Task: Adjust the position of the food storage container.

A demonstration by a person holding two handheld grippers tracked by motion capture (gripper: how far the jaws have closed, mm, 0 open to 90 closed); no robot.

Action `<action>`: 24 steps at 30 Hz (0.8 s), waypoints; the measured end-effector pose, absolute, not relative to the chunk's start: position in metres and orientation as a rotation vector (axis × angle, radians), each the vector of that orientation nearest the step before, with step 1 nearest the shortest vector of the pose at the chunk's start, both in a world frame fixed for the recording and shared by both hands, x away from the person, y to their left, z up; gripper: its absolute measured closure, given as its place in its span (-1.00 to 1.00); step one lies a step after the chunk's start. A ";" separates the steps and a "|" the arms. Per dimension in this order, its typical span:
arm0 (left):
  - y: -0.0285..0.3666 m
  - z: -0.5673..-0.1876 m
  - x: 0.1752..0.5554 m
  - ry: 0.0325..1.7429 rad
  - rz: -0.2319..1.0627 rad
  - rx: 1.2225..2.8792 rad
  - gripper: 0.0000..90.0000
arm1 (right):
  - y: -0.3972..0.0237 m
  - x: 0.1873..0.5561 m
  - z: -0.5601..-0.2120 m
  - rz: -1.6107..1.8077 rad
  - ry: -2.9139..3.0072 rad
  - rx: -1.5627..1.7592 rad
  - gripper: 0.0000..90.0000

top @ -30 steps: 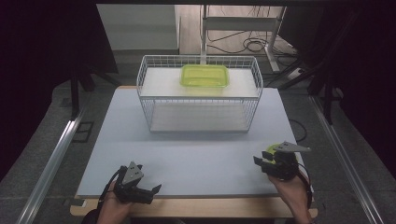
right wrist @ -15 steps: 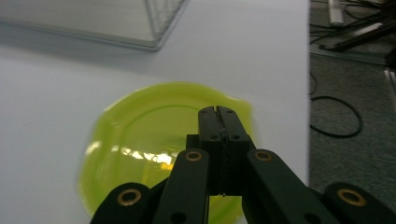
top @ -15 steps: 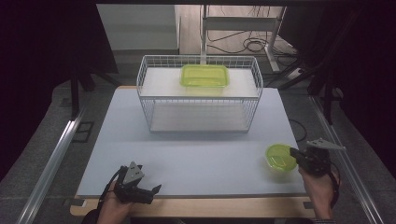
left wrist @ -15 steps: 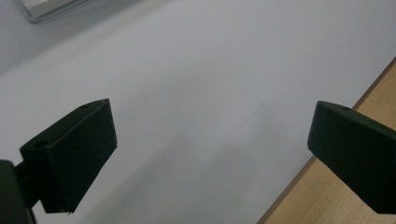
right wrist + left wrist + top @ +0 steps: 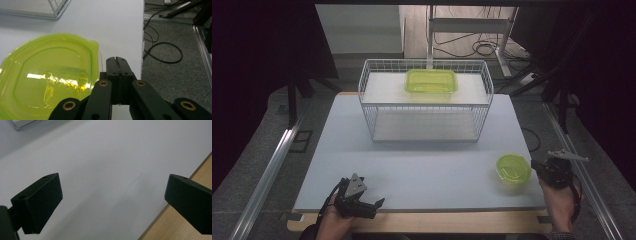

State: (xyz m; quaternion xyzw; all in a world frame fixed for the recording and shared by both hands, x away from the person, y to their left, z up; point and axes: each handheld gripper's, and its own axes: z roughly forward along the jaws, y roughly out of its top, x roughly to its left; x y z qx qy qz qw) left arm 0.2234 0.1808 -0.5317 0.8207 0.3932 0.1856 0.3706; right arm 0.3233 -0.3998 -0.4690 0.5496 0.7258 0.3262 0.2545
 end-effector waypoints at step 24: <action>0.180 -0.532 0.223 1.009 0.475 2.112 -0.97 | -0.365 0.318 -0.476 0.930 2.090 1.504 0.99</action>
